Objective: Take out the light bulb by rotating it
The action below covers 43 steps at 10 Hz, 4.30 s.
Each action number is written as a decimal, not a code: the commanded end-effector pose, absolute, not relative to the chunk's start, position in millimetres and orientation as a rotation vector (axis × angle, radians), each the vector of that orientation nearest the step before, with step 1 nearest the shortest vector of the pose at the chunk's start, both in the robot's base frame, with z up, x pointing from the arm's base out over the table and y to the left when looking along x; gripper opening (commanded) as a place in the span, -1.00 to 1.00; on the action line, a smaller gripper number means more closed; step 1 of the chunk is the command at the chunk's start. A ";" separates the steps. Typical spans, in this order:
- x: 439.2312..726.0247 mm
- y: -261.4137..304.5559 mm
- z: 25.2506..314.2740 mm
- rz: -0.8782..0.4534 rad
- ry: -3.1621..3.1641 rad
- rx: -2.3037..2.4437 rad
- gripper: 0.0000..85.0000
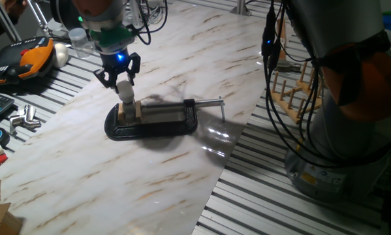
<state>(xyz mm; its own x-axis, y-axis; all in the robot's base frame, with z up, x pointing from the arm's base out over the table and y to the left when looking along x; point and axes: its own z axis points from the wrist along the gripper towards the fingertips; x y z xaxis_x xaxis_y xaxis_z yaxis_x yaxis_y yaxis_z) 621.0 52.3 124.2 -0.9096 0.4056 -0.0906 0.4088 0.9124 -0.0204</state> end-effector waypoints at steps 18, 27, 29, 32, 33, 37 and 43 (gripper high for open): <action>622.2 53.6 123.5 -0.071 3.083 -0.452 -1.00; 624.6 56.7 131.9 -0.068 3.042 -0.593 -1.00; 624.6 56.8 132.0 -0.080 3.041 -0.603 -1.00; 625.0 57.2 132.0 -0.073 3.061 -0.565 -1.00; 625.0 57.2 132.1 -0.075 3.060 -0.526 -0.20; 625.0 57.8 133.5 -0.088 3.052 -0.288 1.00; 624.2 54.1 127.5 -0.042 2.977 0.777 0.60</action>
